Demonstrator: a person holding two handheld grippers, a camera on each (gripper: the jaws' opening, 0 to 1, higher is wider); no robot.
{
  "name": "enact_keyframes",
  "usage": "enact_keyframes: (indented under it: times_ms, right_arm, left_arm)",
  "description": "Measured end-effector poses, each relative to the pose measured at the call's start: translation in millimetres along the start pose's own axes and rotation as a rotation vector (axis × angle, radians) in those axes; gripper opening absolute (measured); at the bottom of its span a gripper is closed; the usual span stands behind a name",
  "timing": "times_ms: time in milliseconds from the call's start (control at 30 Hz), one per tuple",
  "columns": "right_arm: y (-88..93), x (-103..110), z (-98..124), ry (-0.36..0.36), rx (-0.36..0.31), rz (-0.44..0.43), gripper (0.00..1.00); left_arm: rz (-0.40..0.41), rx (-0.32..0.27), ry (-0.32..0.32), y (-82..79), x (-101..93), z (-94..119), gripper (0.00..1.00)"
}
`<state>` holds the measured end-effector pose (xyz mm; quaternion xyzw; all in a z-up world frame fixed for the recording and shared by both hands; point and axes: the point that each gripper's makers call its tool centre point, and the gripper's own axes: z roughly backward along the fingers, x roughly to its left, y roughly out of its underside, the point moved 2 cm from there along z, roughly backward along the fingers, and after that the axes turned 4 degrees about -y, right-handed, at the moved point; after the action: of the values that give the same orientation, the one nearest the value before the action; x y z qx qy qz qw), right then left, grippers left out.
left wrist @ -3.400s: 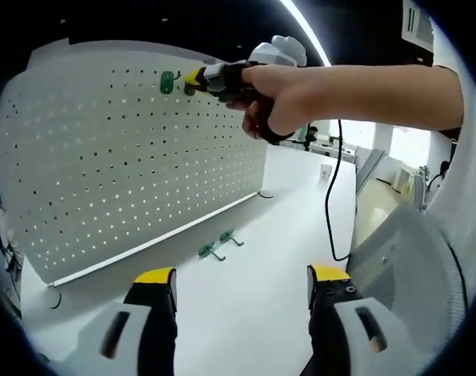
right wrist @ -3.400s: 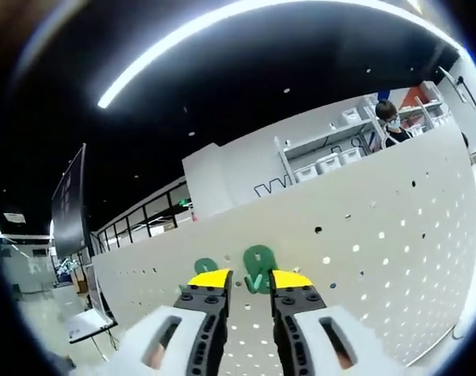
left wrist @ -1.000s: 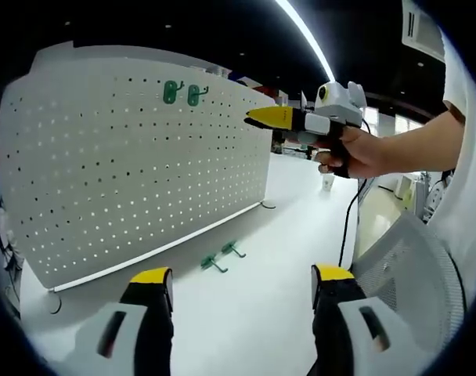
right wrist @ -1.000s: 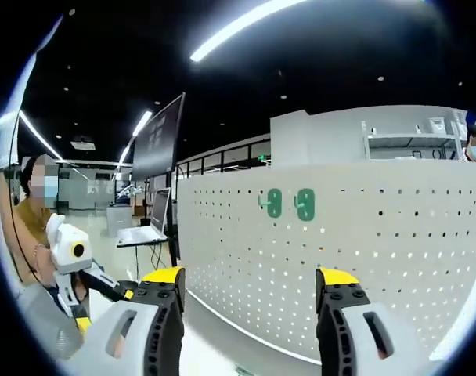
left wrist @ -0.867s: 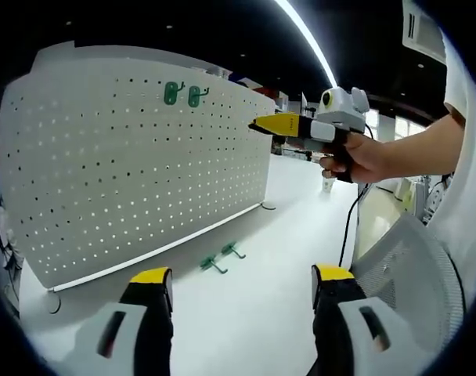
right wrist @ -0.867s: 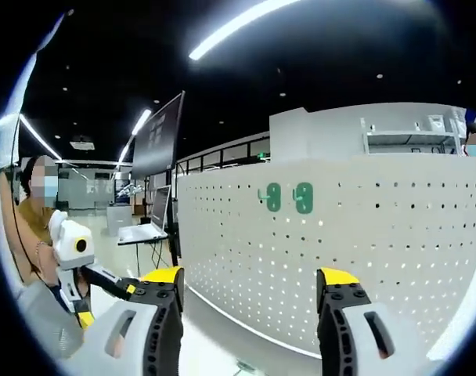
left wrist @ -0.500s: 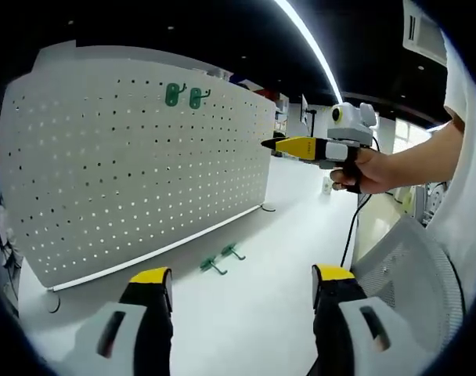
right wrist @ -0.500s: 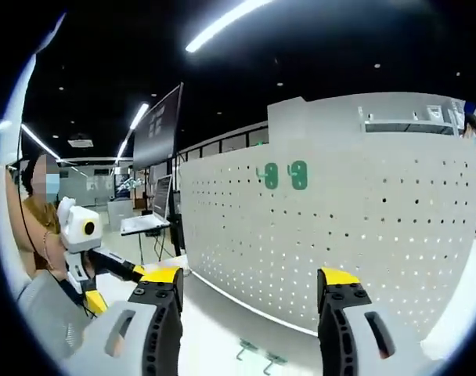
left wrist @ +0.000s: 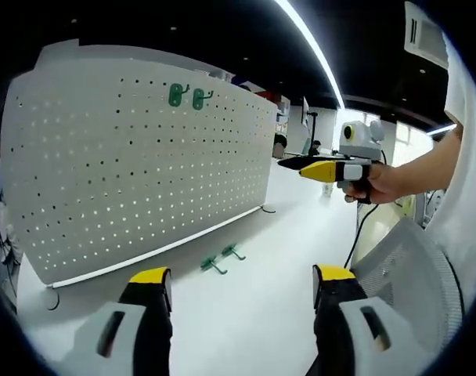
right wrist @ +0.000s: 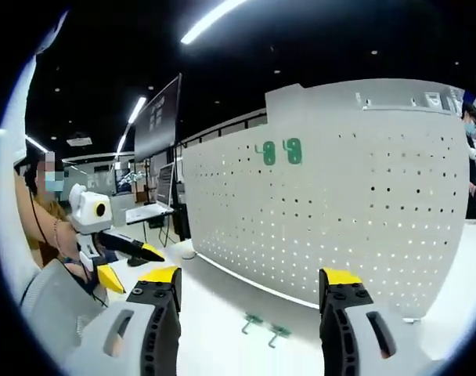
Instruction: Insert the hook assembly into the mounting plate slot until the hook locks in place.
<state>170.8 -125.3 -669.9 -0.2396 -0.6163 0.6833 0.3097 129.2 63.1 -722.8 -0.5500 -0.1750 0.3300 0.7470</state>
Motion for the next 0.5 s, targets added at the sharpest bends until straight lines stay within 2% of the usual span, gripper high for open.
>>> enact_keyframes:
  times_ms: [500]
  right_arm:
    - [28.9, -0.3, 21.6, 0.011, 0.075, -0.022, 0.71]
  left_arm:
    - [0.006, 0.006, 0.000, 3.2, 2.5, 1.2, 0.76]
